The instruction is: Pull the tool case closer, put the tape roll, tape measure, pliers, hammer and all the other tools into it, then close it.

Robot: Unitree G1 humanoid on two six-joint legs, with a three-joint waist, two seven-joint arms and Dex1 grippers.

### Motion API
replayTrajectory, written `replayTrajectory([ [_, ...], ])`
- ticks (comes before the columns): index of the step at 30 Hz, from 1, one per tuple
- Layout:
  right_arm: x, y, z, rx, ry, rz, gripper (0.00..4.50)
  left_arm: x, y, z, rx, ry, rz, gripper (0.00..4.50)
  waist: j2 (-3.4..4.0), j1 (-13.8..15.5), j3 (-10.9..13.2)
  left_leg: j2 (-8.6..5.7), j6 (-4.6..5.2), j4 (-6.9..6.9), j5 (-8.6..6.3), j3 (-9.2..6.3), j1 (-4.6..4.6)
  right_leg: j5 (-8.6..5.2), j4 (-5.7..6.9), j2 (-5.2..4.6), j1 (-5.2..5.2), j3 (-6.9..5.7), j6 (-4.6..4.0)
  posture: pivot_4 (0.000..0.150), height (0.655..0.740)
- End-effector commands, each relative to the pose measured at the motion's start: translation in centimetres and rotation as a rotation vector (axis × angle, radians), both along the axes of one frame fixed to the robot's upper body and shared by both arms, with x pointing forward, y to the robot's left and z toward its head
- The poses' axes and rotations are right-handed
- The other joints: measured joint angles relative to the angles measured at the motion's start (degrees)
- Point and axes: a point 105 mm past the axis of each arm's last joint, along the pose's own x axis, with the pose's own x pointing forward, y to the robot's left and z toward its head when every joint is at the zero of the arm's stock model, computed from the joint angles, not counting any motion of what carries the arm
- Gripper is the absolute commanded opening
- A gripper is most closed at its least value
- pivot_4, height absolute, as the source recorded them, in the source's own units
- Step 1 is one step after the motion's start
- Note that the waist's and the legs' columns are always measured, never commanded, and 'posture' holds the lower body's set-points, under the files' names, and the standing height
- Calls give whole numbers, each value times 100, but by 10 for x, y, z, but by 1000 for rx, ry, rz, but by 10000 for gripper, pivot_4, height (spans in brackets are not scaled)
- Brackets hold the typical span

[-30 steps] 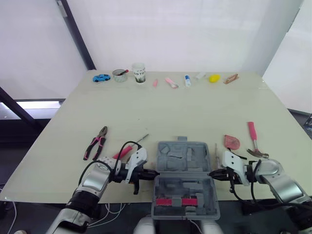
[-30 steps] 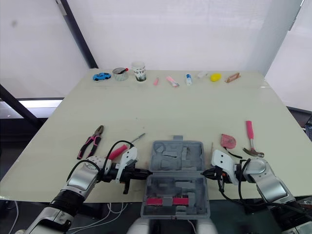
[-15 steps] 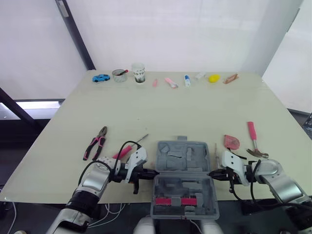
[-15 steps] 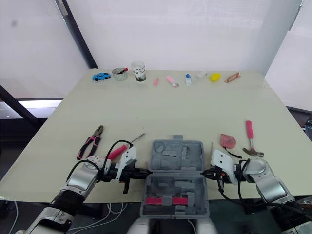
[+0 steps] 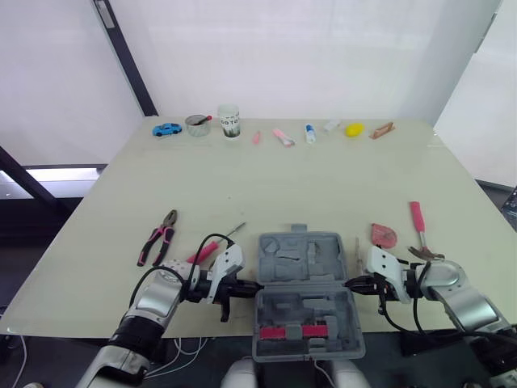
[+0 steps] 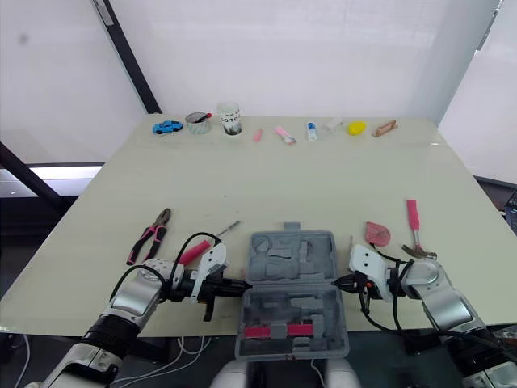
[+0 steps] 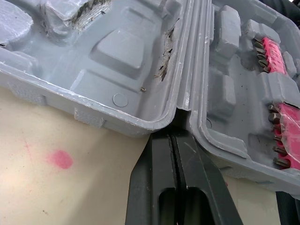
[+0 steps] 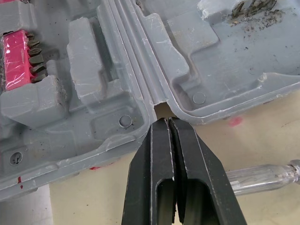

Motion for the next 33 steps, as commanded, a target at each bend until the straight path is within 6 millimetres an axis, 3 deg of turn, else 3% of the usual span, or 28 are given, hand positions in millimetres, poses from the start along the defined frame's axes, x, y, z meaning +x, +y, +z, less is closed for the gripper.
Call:
replayTrajectory([
  [1, -4, 18, 12, 62, -31, 73, 829, 3, -5, 1, 2, -14, -16, 0, 0, 0, 0, 0, 0, 0, 0, 0, 0, 0, 0, 0, 0, 0, 0, 1500, 7400],
  [27, -2, 10, 9, 37, -39, 56, 829, 1, -11, -1, -8, -5, -32, 0, 0, 0, 0, 0, 0, 0, 0, 0, 0, 0, -1, 0, 0, 0, 0, 1500, 7400],
  [33, -1, 8, 10, 28, -53, 46, 829, 1, -1, -2, 17, -15, -14, 0, 0, 1, 0, 0, 0, 0, 0, 0, -1, 0, -1, 0, 0, 0, 0, 1500, 7400],
])
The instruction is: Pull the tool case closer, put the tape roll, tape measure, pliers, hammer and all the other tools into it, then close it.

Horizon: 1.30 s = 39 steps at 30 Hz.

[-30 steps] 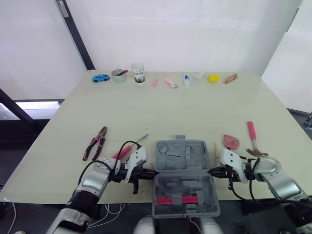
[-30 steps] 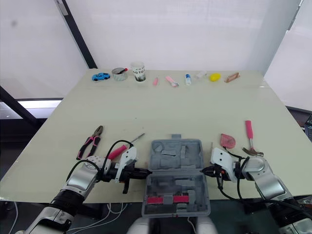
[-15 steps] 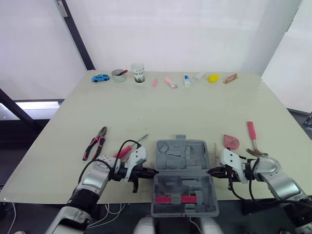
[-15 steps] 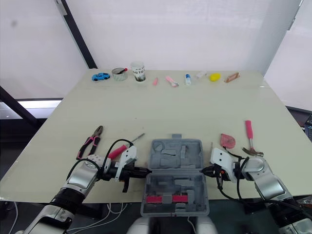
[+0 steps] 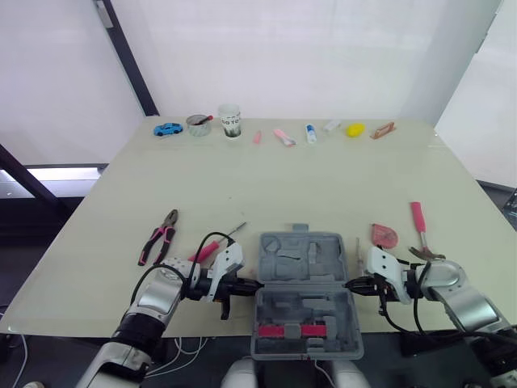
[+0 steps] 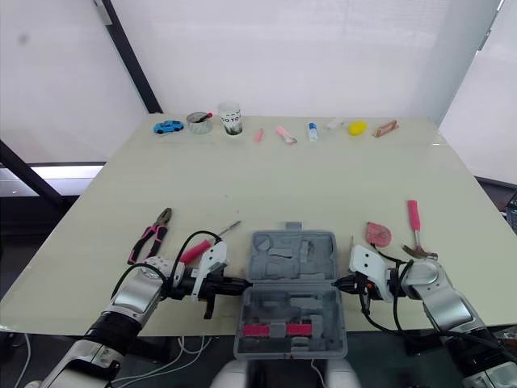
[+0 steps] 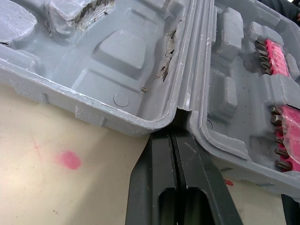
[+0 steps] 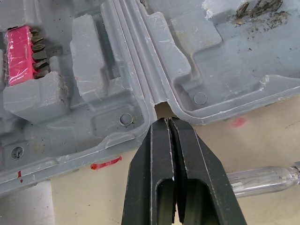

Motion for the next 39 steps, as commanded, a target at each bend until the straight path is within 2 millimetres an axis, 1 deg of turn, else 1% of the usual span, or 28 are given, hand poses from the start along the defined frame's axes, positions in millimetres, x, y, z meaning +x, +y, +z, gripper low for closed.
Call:
replayTrajectory([
  [1, 0, 7, 9, 30, -53, 38, 829, -3, 2, -4, 27, -13, -9, 0, 0, -2, 0, 0, 0, 0, 0, 0, 0, 0, 0, 0, 0, 0, 0, 1500, 7400],
  [6, 4, 4, 9, 21, -68, 25, 829, -3, 10, -5, 41, -15, 8, 0, 0, -17, 0, 0, 0, -1, 0, 0, 0, 0, 0, 0, -1, 0, 0, 1500, 7400],
  [20, 4, -2, 8, 6, -69, 15, 829, 0, 12, -4, 42, -20, 22, 0, 0, -14, 0, 1, 0, -1, 0, 0, 0, 0, 1, 1, -1, 0, 0, 1500, 7400],
  [29, 5, -10, 15, 13, -90, -10, 829, -1, 15, -3, 41, -27, 29, 0, 0, -14, 0, 1, 0, -1, 0, 0, 0, 0, 0, 1, -1, 0, 0, 1500, 7400],
  [34, 6, -21, 22, 46, -139, -61, 829, 1, 15, 8, 11, -87, 38, 0, 0, -13, 0, 1, 0, -2, 0, 0, 0, 0, 0, 0, -1, 0, 0, 1500, 7400],
  [36, 5, -22, 29, 107, -164, -79, 829, 2, 16, 15, -27, -94, 71, 0, 0, -12, 1, 2, 0, -2, 0, 0, 0, 0, -1, 0, -1, 0, 0, 1500, 7400],
  [39, 2, -27, 40, 213, -198, -149, 829, -2, 22, 28, -109, -92, 118, 0, -3, -15, 2, 3, 0, -4, 0, -1, -3, 0, -2, 0, -2, 0, 0, 1500, 7400],
])
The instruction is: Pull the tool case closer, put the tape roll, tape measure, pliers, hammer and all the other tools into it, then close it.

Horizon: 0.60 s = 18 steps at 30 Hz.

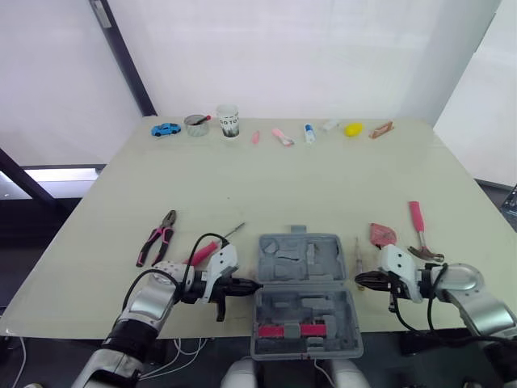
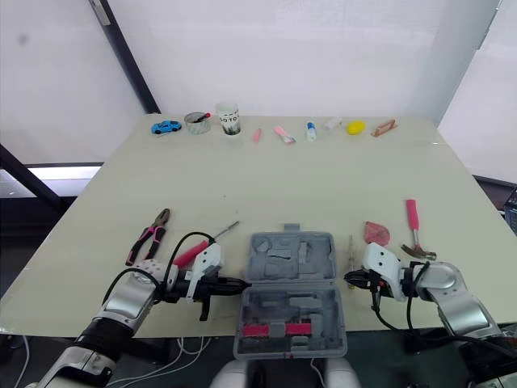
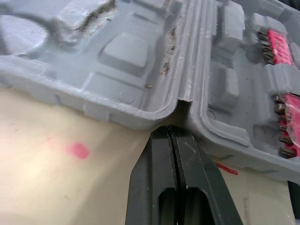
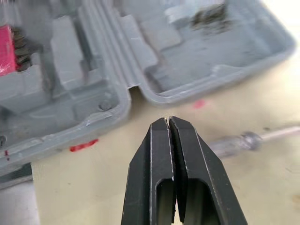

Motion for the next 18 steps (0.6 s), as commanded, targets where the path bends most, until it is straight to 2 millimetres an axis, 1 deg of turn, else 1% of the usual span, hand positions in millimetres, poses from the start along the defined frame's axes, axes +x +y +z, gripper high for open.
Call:
replayTrajectory([
  [1, 2, -5, 24, 93, -96, -60, 829, 1, 7, 27, -104, -58, 56, 0, 0, 0, 0, 0, 0, -2, 0, 0, 1, 0, 0, 0, 0, 0, 0, 1500, 7400],
  [3, 1, -14, 26, 108, -107, -124, 829, -2, 13, 38, -167, -77, 108, 0, 0, 5, 0, 2, 0, -2, 0, 0, 0, 0, -1, -2, -1, 0, 0, 1500, 7400],
  [5, -1, -23, 29, 150, -128, -206, 829, -8, 19, 53, -249, -107, 159, 0, 0, 6, 0, 3, 0, -2, 0, -3, -1, 0, -3, -4, -1, 1, 0, 1500, 7400],
  [8, -3, -39, 37, 229, -193, -353, 829, -18, 36, 66, -294, -143, 232, 0, 1, 7, 1, 5, -1, -3, -1, -9, 2, -1, -4, -7, 0, 3, 0, 1500, 7400],
  [9, -7, -48, 40, 278, -232, -439, 829, -20, 50, 68, -287, -169, 299, 0, 2, 8, 1, 5, -1, -3, 0, -9, 2, -1, -4, -7, -1, 3, 0, 1500, 7400],
  [11, -24, -66, 41, 360, -257, -551, 829, -25, 82, 69, -277, -214, 455, 0, 9, 10, 6, 7, -1, -4, -1, -8, 8, -2, -3, -7, 0, 7, 1, 1500, 7400],
  [13, -36, -80, 37, 358, -257, -628, 829, -31, 108, 66, -250, -235, 574, 0, 7, 11, 4, 8, -1, -5, -1, -10, 8, -3, -5, -8, -3, 8, 3, 1500, 7400],
  [14, -40, -85, 36, 351, -253, -644, 829, -33, 115, 65, -233, -246, 607, 0, 7, 10, 5, 8, -2, -8, -1, -11, 7, -3, -8, -8, -4, 7, 2, 1500, 7400],
  [17, -55, -99, 35, 363, -230, -689, 0, -43, 136, 64, -221, -281, 721, 8437, 8, 9, 5, 8, -2, -11, -2, -5, 6, -3, -16, -21, -6, 8, 4, 1500, 7400],
  [18, -62, -104, 32, 359, -220, -716, 2471, -50, 146, 62, -215, -286, 767, 12270, 7, 4, 5, 13, -2, -11, -2, -4, 7, -13, -16, -37, -7, 5, 23, 1500, 7400],
])
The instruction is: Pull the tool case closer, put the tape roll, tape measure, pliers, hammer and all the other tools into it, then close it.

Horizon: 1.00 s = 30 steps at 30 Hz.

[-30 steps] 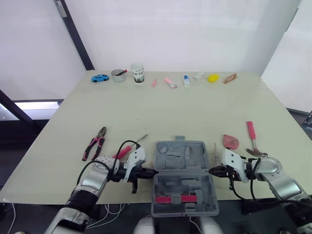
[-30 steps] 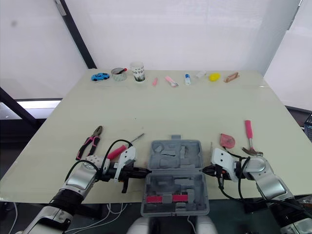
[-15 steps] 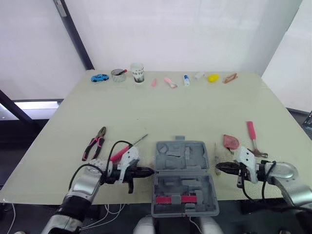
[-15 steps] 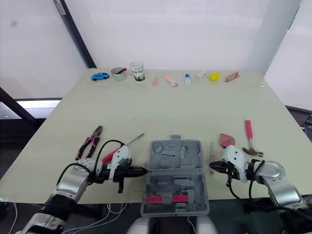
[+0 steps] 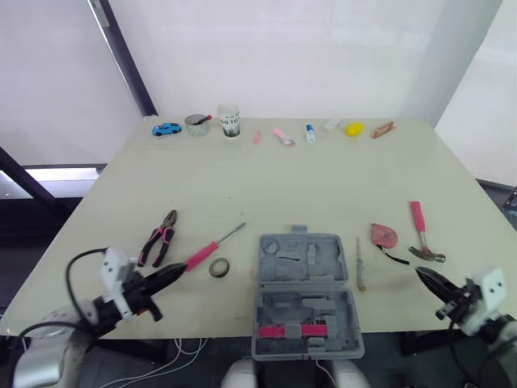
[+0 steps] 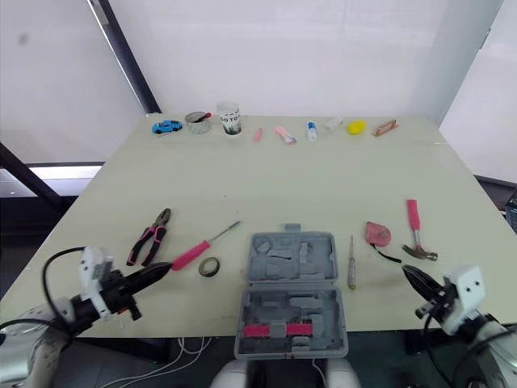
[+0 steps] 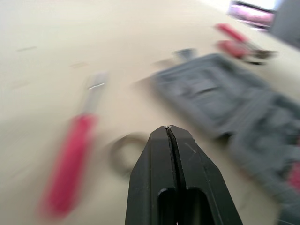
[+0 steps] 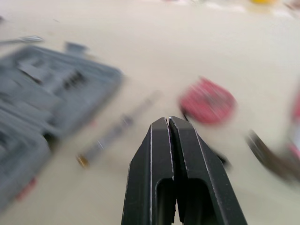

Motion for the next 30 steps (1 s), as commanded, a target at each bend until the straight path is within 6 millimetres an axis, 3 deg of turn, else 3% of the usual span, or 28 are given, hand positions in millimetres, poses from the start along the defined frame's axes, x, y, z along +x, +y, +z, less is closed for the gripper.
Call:
replayTrajectory([
  [1, -16, -16, 12, 1, -40, -56, 5510, -16, 29, 8, 17, -62, 132, 16788, -1, -9, -1, 0, -1, 0, 0, 2, 3, 0, 0, -10, -2, 0, 1, 1500, 7400],
  [3, -27, -21, 7, -5, -23, -79, 13845, -29, 39, 5, 10, -44, 176, 26256, -7, -9, -5, 0, -23, -3, -14, 1, 2, -1, -3, -20, -5, -2, 1, 1500, 7400],
  [7, -39, -35, 2, 6, -36, -168, 35763, -47, 51, -2, 18, -9, 222, 45000, -5, -8, -4, -1, -27, -20, -16, -2, 0, -1, -23, -49, -6, -10, 1, 1500, 7400],
  [9, -45, -41, -4, 5, -35, -205, 44175, -52, 58, -5, 20, -1, 250, 45000, -6, 0, -4, -1, -28, -20, -17, -2, -1, -1, -26, -55, -7, -14, 2, 1500, 7400],
  [14, -52, -44, -8, 19, -38, -224, 44715, -55, 61, -6, 33, 12, 251, 45000, -5, -4, -4, -1, -30, -33, -18, -3, -3, -2, -42, -67, -8, -21, 3, 1500, 7400],
  [19, -50, -38, 2, 14, -69, -167, 44715, -49, 54, -7, 159, 46, 160, 45000, -4, -5, -7, -2, -29, -68, -18, -2, -1, 11, -63, -69, -14, -27, -19, 1500, 7400],
  [25, -42, -1, 23, 136, -42, 81, 44715, -24, 28, 11, 315, 44, -86, 45000, -3, 10, -8, -8, -28, -86, -16, 4, 0, 11, -72, -56, -14, -31, -21, 1500, 7400],
  [30, -25, 21, 37, 76, -55, 251, 44715, -5, 6, 24, 549, 60, -345, 45000, -7, 3, -8, -12, -4, -86, -2, 7, 0, 12, -72, -42, -11, -31, -21, 1500, 7400],
])
